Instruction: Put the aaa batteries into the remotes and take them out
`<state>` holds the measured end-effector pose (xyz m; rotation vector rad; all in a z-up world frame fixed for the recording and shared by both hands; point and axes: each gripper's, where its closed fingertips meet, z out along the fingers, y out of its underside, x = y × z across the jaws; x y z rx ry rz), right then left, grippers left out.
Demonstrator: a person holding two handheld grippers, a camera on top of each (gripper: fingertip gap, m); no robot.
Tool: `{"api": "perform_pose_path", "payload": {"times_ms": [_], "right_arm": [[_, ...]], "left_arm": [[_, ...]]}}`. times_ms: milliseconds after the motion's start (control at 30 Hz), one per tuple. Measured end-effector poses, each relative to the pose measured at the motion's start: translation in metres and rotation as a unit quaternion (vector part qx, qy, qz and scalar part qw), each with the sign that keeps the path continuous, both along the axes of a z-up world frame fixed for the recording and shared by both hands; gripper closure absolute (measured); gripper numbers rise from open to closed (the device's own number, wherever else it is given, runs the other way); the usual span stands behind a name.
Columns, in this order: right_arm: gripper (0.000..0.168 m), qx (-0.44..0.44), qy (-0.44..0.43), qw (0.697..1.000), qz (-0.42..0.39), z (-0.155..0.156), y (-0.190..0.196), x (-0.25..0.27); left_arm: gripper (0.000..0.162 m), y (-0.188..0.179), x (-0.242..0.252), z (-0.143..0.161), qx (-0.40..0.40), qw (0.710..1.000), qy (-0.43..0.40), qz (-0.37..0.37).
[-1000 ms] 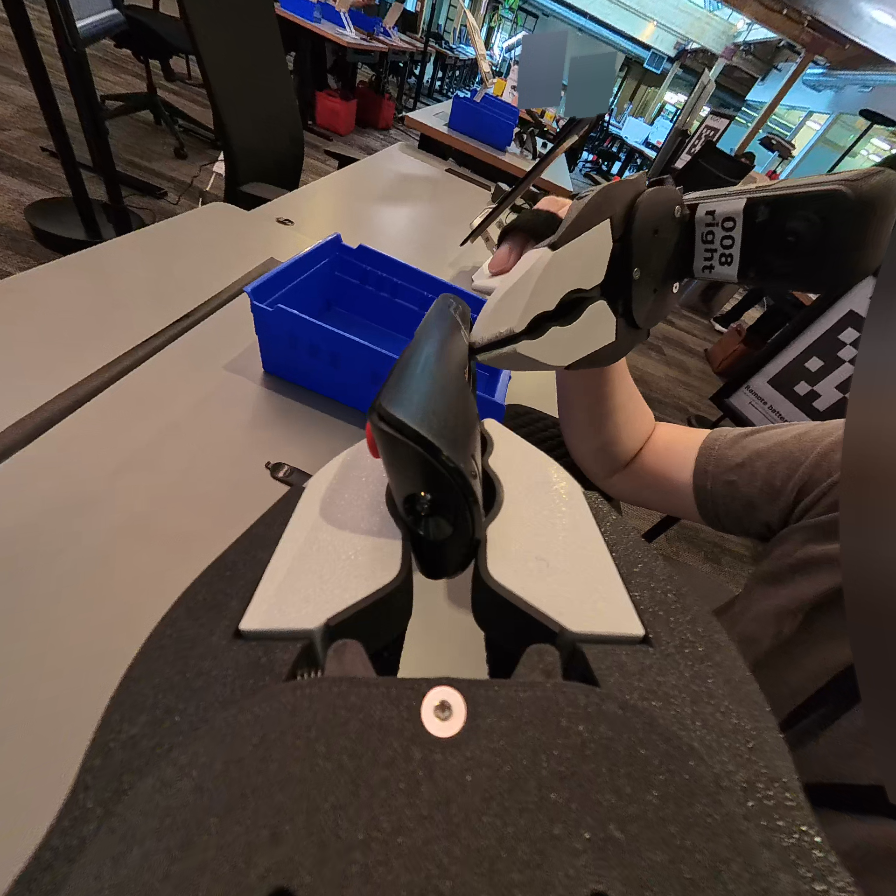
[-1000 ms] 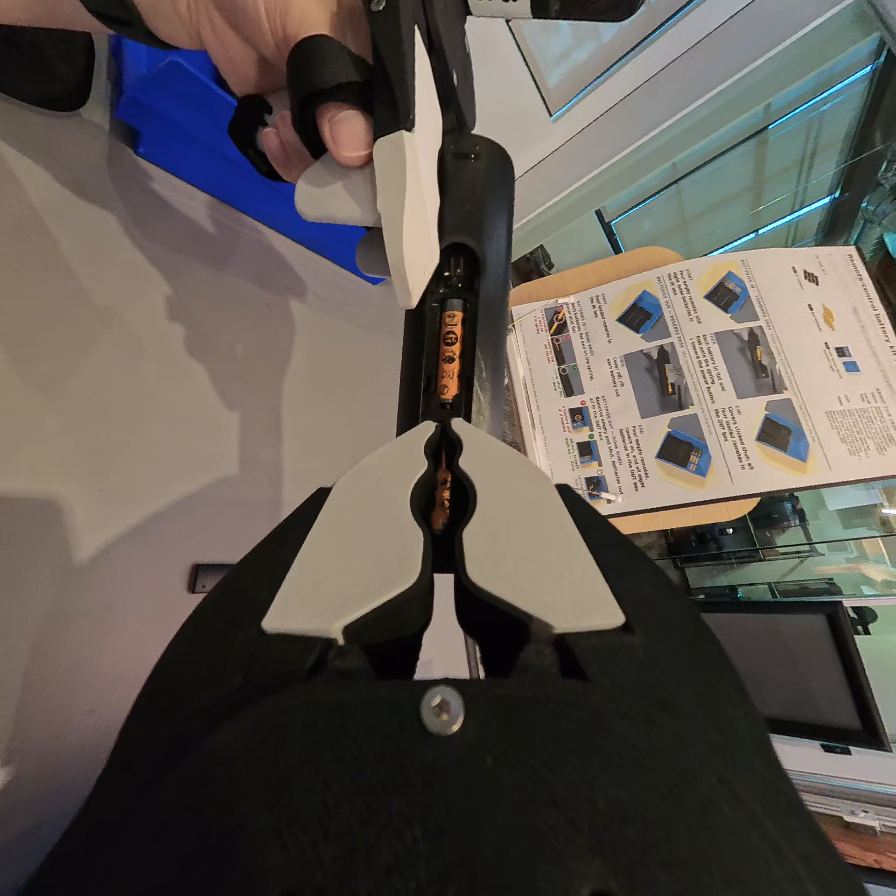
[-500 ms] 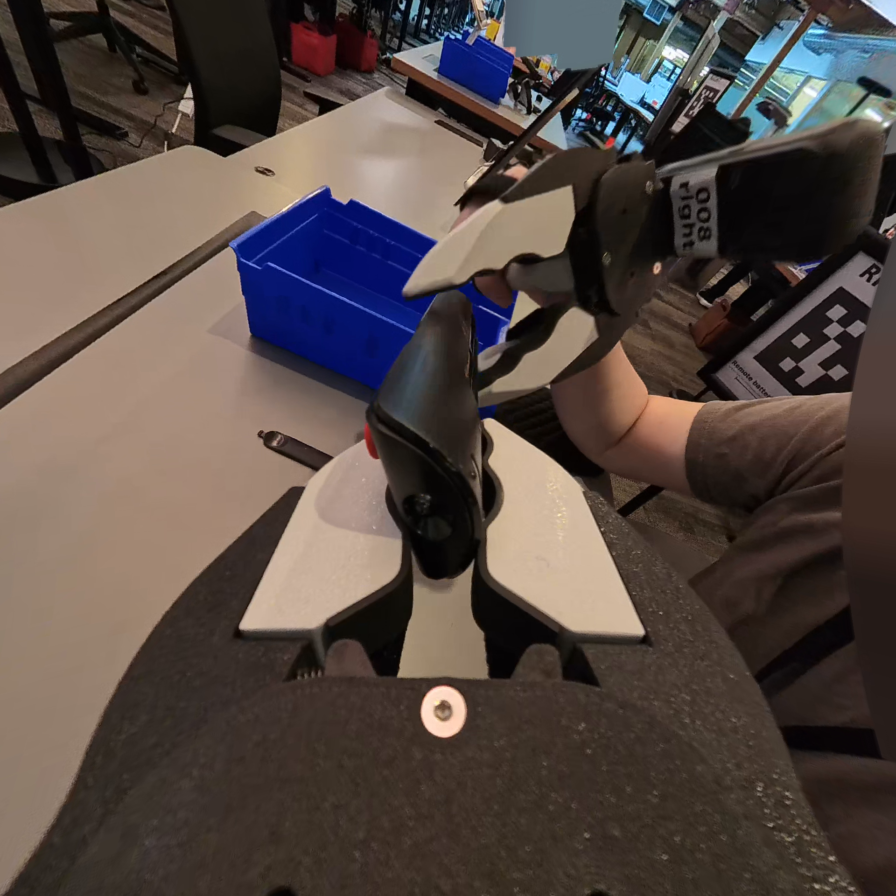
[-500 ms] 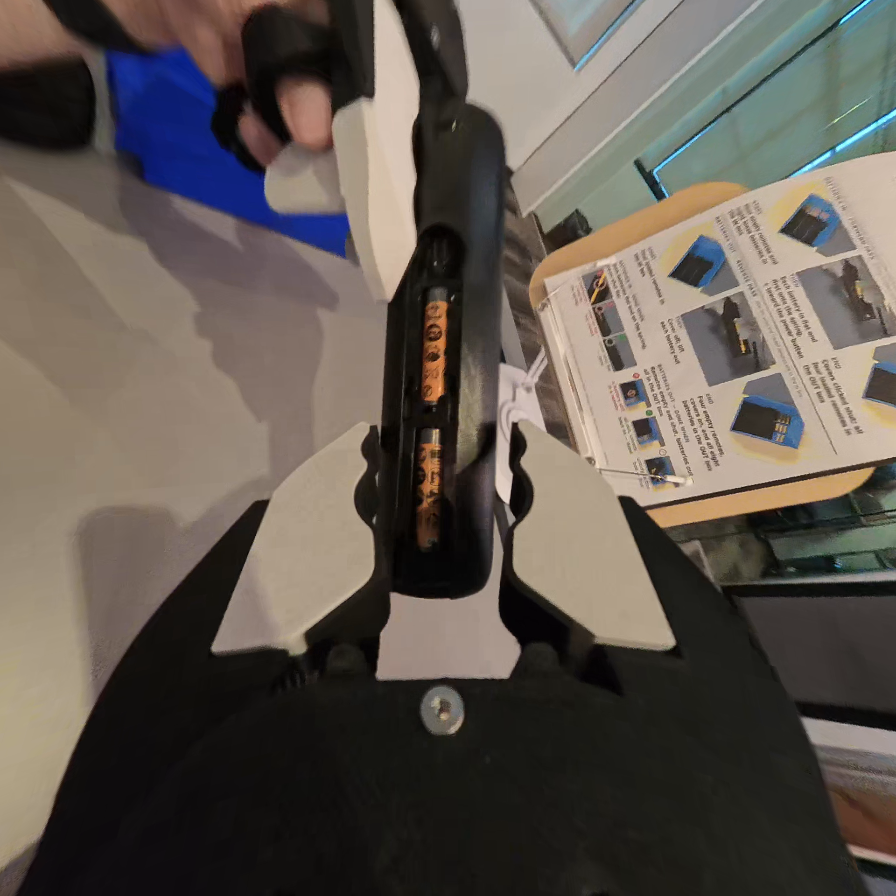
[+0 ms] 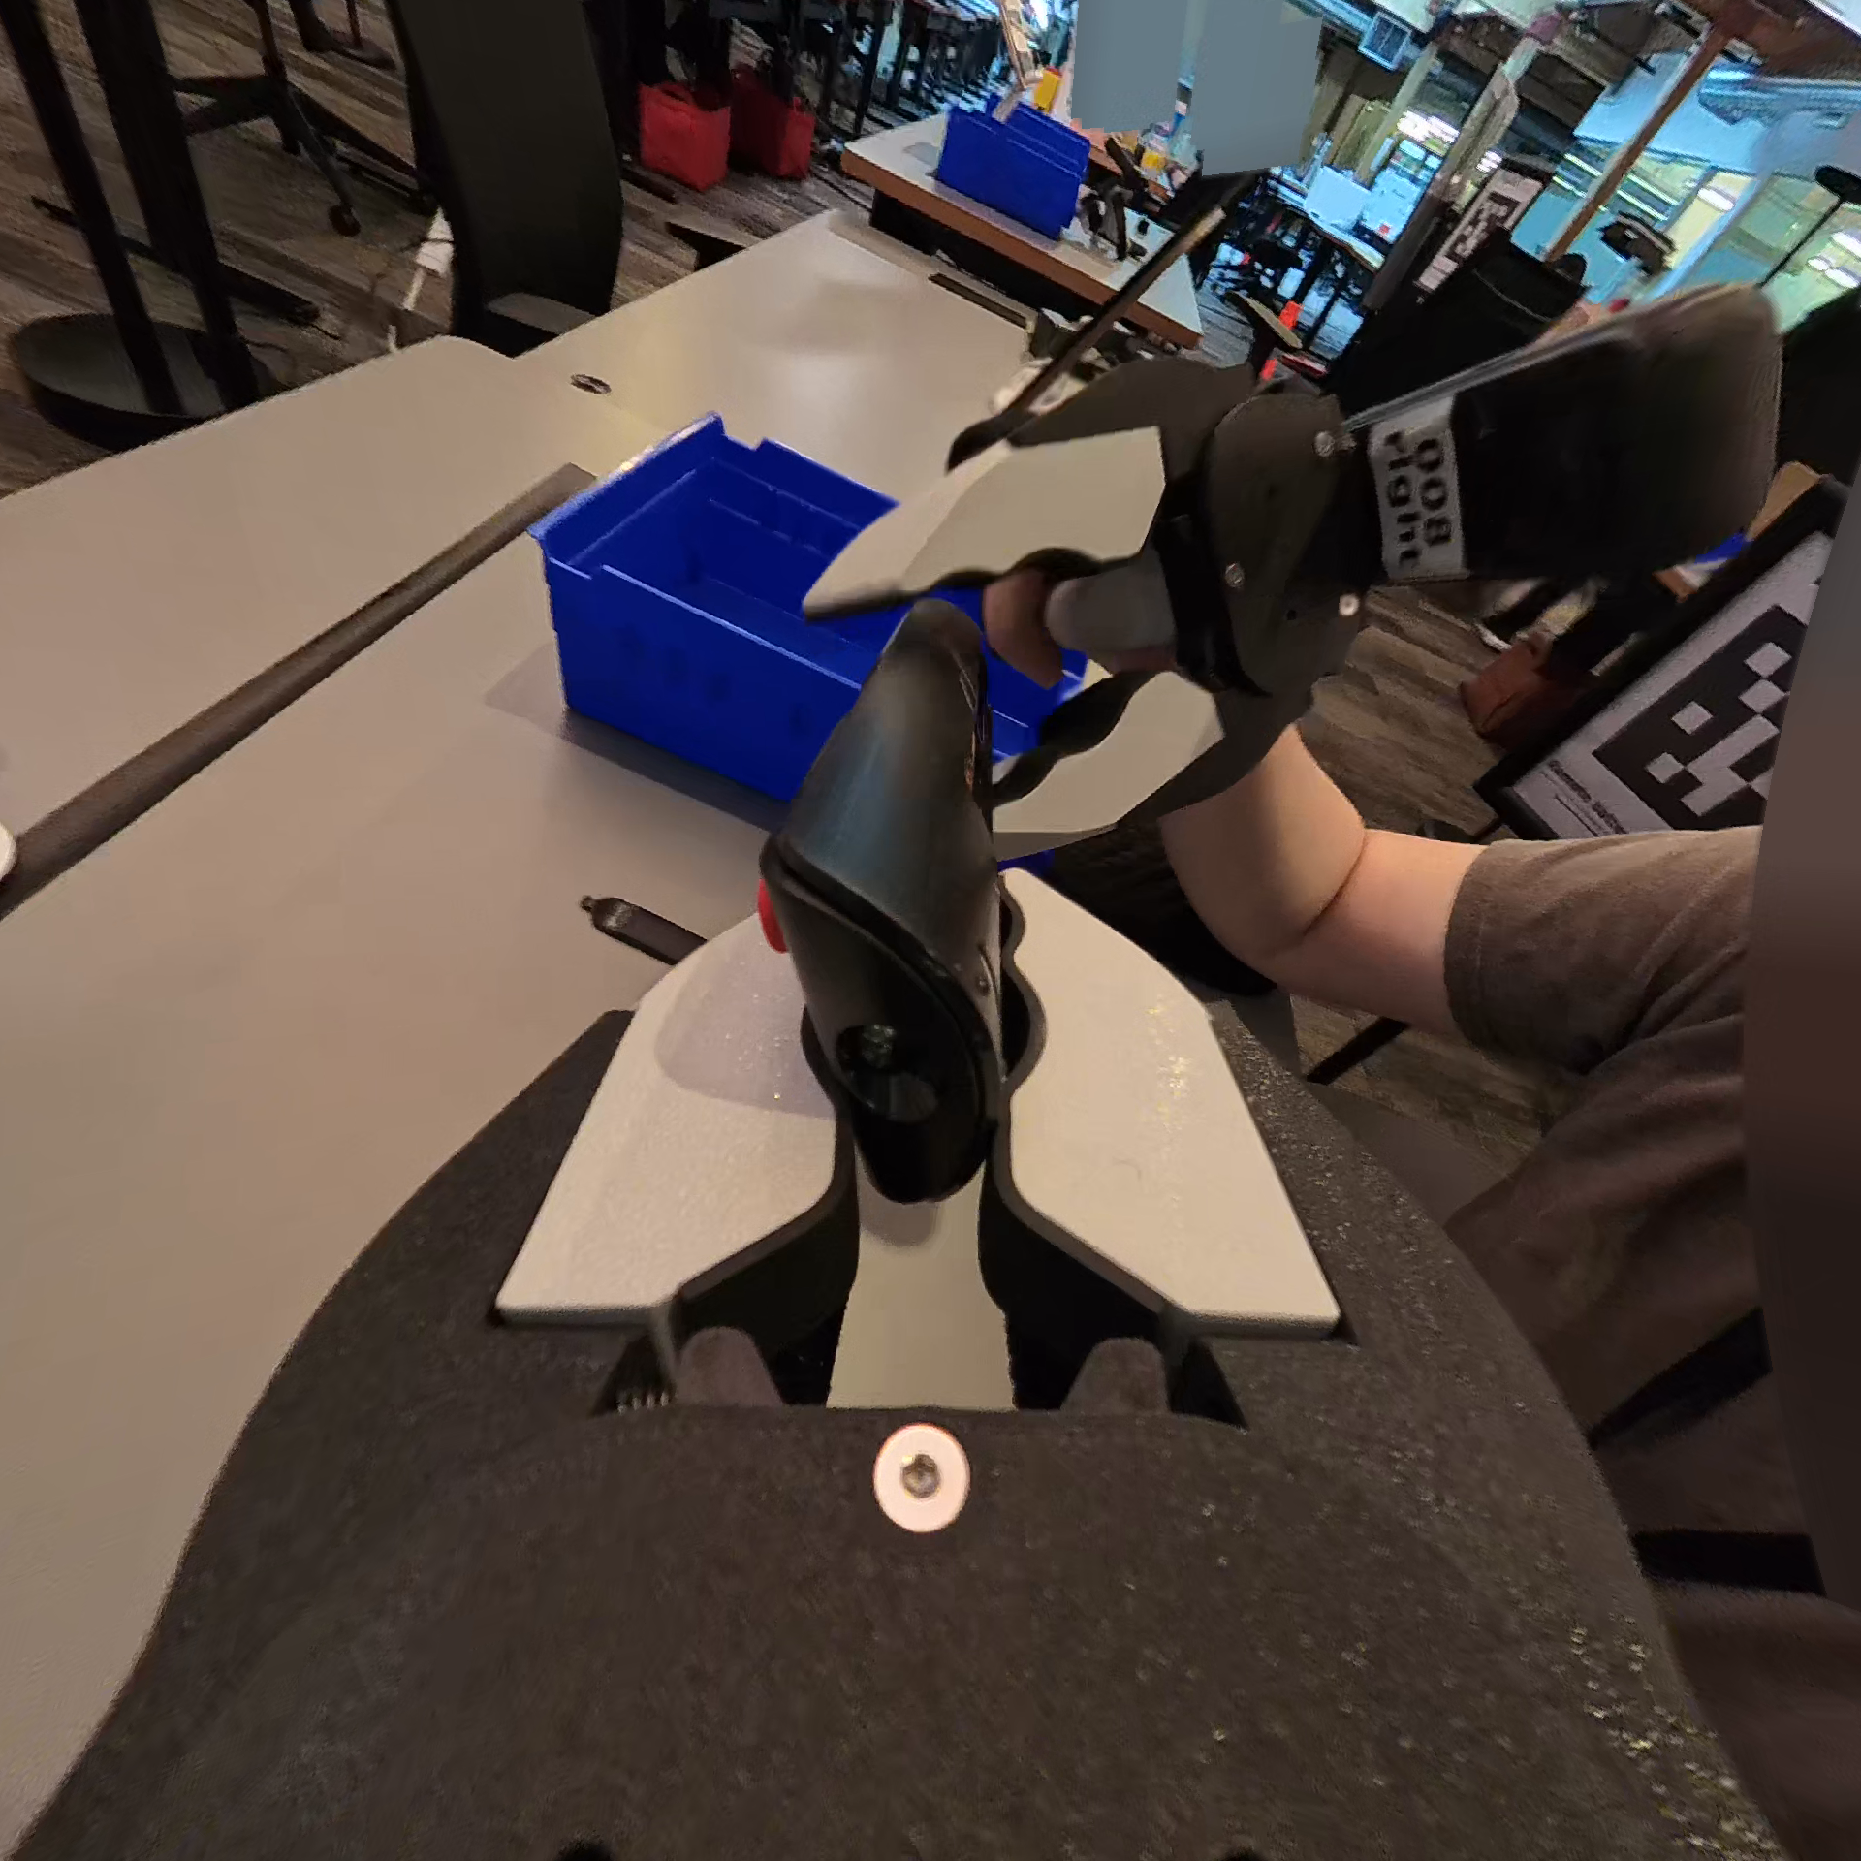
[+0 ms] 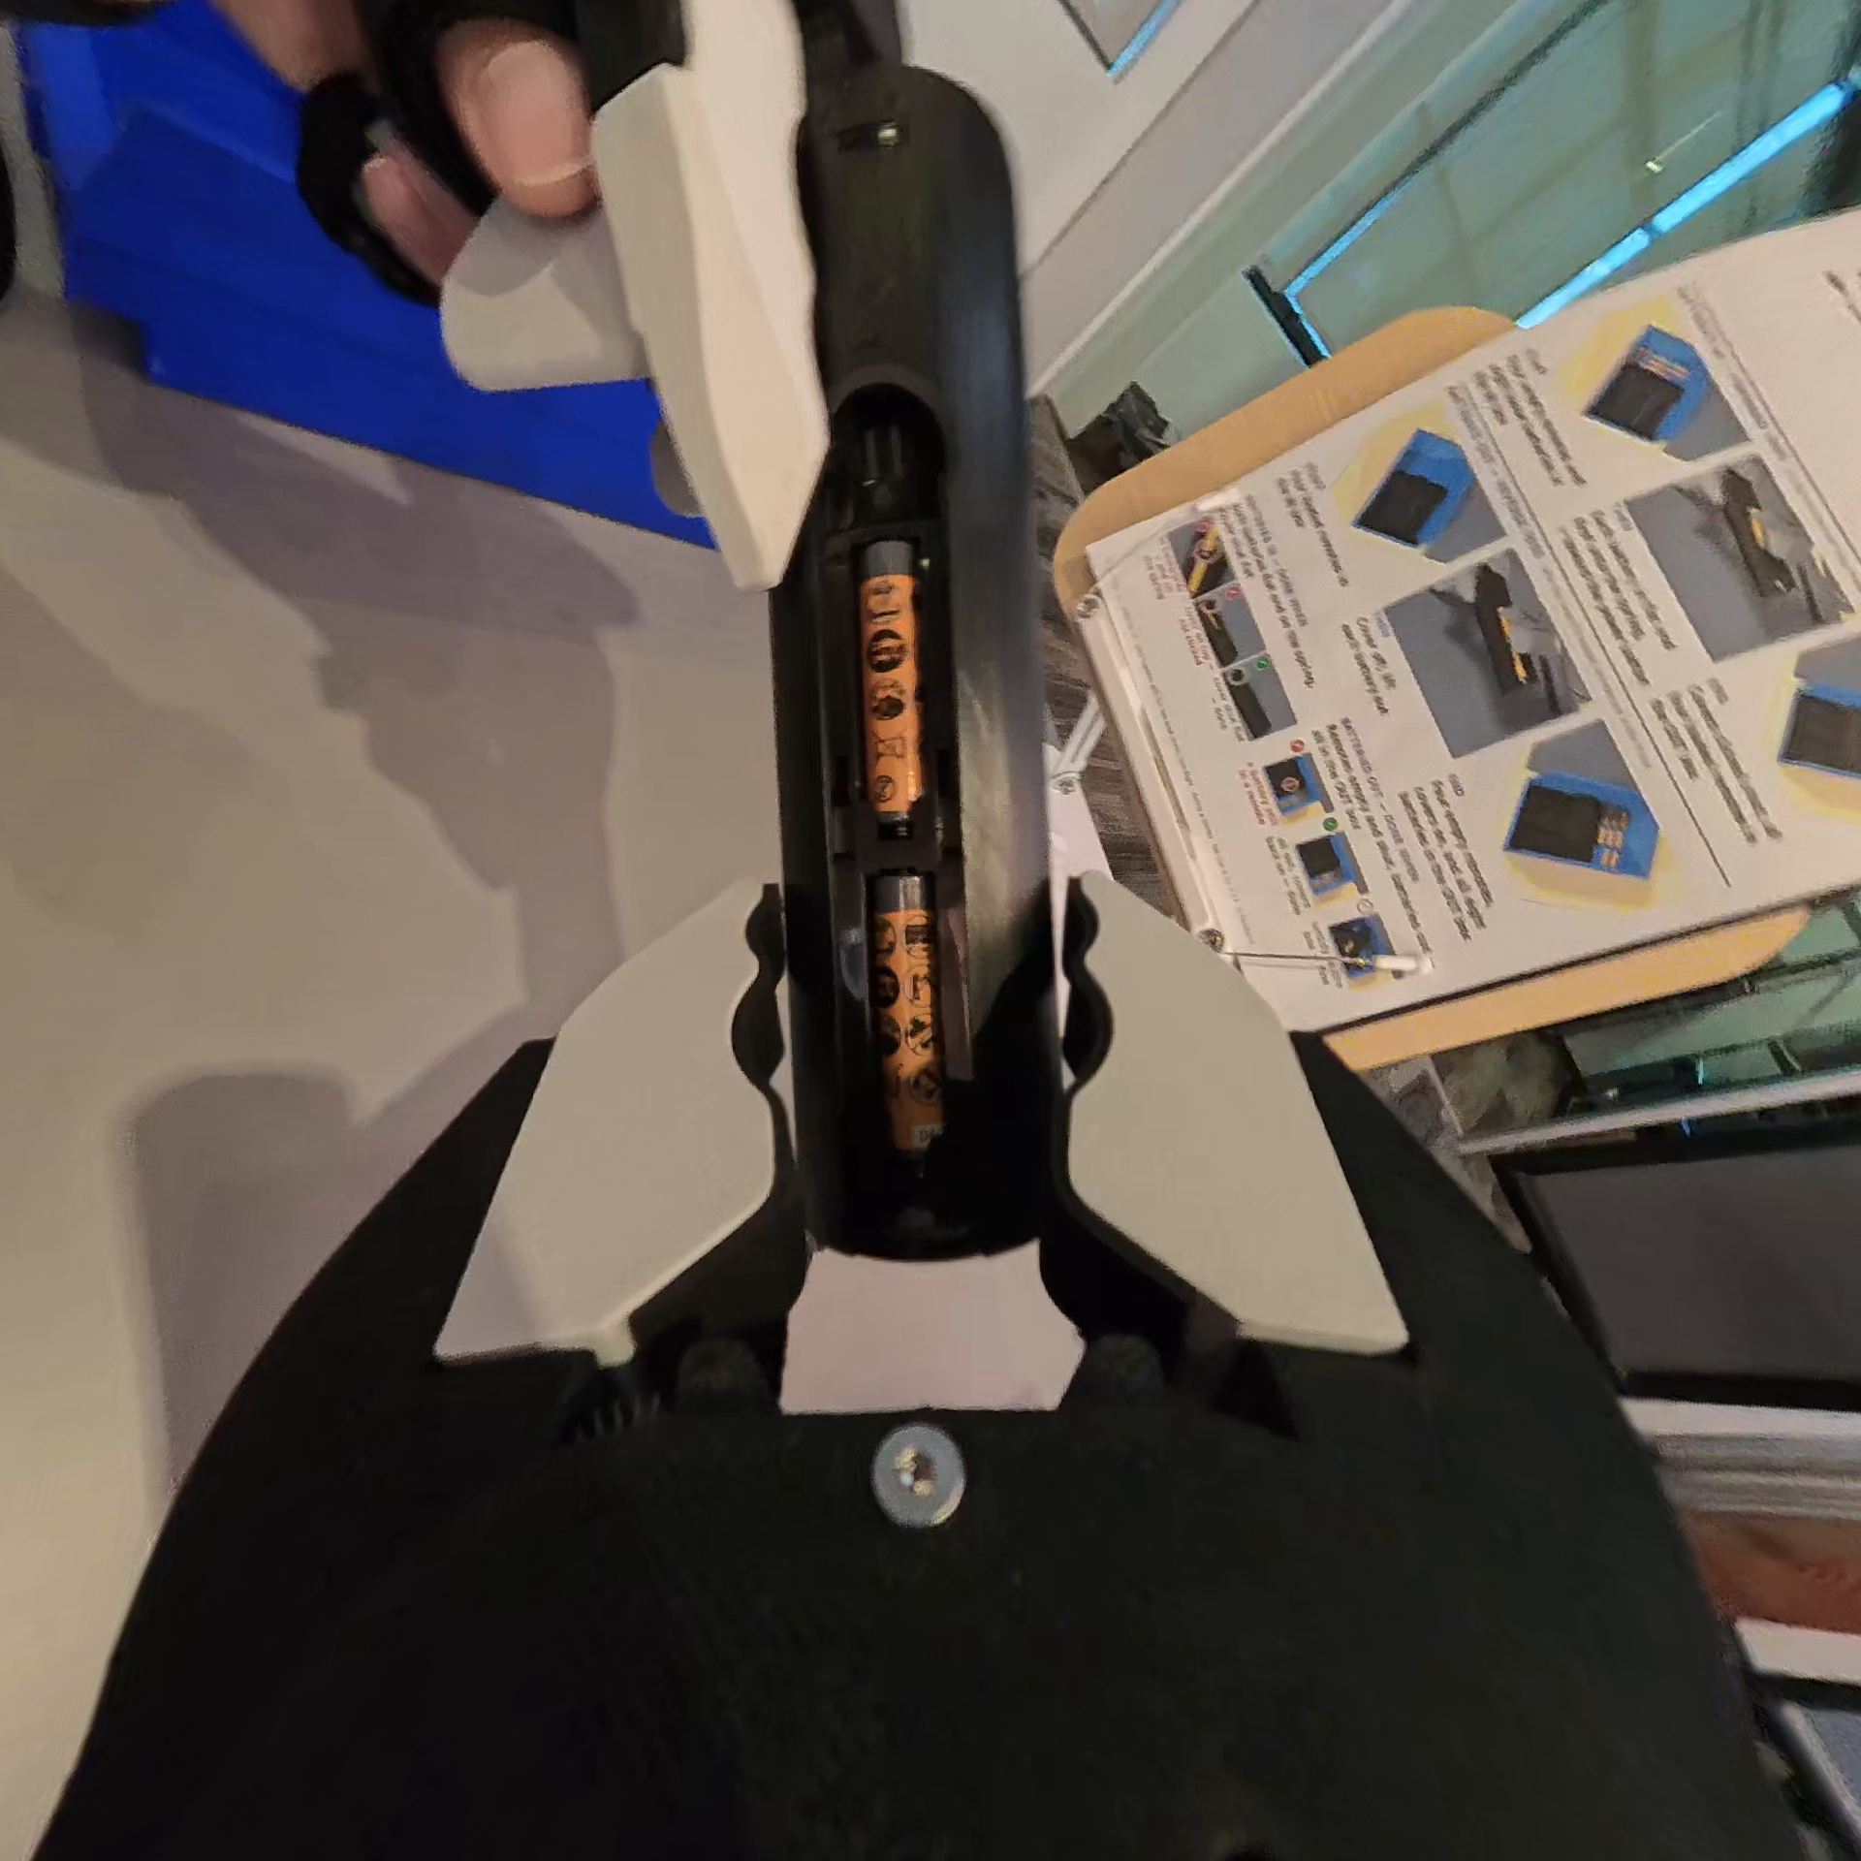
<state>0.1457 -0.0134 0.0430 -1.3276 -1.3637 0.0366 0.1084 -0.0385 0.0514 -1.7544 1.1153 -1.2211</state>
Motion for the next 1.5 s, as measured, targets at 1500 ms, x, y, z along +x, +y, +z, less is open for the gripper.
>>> {"api": "perform_pose_path", "payload": {"times_ms": [1500], "right_arm": [[0.065, -0.085, 0.365, 0.917, -0.136, 0.054, 0.027, 0.026]], "left_arm": [[0.138, 0.024, 0.021, 0.027, 0.31, 0.923, -0.036, 0.224]]}}
